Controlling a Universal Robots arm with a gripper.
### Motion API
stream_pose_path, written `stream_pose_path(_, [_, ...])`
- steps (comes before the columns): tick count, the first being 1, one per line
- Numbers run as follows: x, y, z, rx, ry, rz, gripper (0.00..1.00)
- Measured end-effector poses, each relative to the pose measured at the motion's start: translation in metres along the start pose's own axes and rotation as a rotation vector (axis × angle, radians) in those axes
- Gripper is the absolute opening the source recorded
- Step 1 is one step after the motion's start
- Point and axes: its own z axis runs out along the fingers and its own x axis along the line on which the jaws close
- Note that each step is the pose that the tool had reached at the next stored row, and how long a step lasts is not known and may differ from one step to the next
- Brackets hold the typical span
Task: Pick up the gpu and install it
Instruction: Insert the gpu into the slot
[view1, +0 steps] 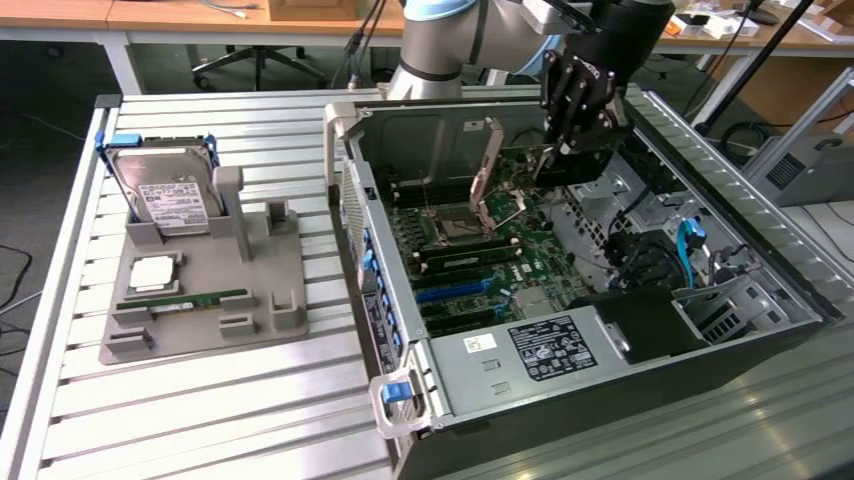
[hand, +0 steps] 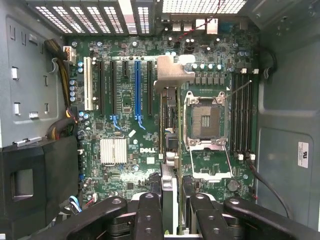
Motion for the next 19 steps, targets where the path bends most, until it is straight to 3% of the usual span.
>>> stream_pose_path(7, [0.0,0.0007,0.0021,0.0,-0.0002,0.0,0.27])
stream_pose_path(19, [0.011,0.001,0.0067,0.0002,0.0002,0.014,0.27])
